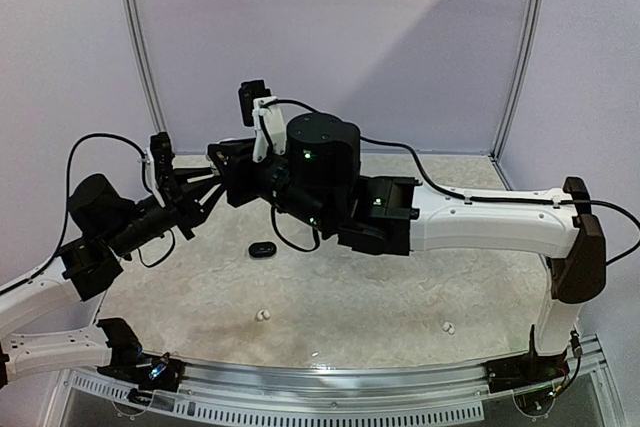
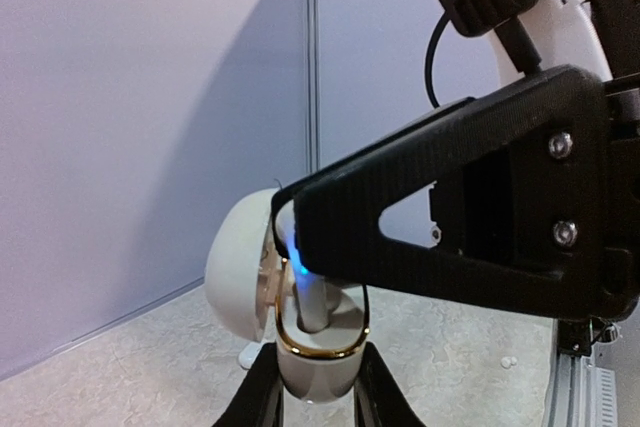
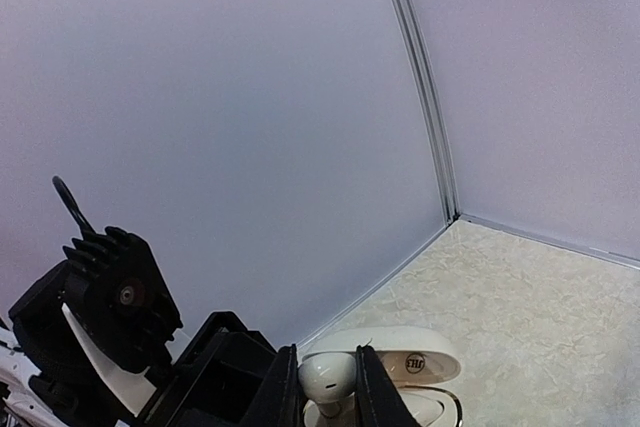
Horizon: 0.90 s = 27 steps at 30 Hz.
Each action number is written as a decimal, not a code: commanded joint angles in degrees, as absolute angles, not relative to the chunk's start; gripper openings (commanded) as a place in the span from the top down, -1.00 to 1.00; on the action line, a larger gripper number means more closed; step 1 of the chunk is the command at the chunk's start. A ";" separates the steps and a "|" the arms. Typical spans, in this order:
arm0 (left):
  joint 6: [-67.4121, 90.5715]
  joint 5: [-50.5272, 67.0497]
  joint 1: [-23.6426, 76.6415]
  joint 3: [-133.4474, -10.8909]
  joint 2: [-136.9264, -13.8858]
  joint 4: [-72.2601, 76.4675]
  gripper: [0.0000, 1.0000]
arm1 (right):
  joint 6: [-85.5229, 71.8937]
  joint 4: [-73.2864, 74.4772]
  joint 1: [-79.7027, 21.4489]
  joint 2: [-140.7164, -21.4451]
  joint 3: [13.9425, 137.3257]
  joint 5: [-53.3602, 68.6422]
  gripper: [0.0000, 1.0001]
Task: Insert the wireless bluetooth earbuds into the charging case
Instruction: Insert the left earbud into the left side groove of the charging case.
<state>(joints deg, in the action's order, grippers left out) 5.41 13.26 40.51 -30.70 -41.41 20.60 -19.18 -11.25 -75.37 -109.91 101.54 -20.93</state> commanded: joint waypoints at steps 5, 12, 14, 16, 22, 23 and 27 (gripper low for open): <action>4.61 12.87 41.40 -31.39 -41.53 22.31 1.00 | -18.63 -10.38 -75.72 -111.83 100.70 -23.31 1.00; 4.64 11.75 41.40 -31.39 -41.50 22.98 1.00 | -19.56 -10.46 -75.63 -112.35 99.07 -23.55 1.00; 4.53 11.40 41.39 -31.39 -41.48 23.34 1.00 | -19.80 -10.55 -75.67 -112.56 98.97 -23.55 0.92; 4.44 11.01 41.40 -31.38 -41.49 23.61 1.00 | -20.09 -10.46 -75.72 -112.71 98.80 -23.55 0.81; 4.31 10.78 41.40 -31.30 -41.31 23.65 1.00 | -20.91 -9.78 -75.73 -112.69 98.53 -23.64 0.70; 4.25 10.84 41.40 -31.31 -41.28 23.57 1.00 | -20.92 -9.69 -75.75 -112.64 98.55 -23.71 0.69; 4.08 10.73 41.40 -31.30 -41.06 23.35 1.00 | -20.79 -9.21 -75.66 -112.50 98.61 -24.23 0.66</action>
<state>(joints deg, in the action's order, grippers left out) 4.56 11.38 40.51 -30.70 -41.76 19.29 -20.36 -13.39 -75.40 -110.76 100.42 -22.74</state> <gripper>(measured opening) 0.225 0.167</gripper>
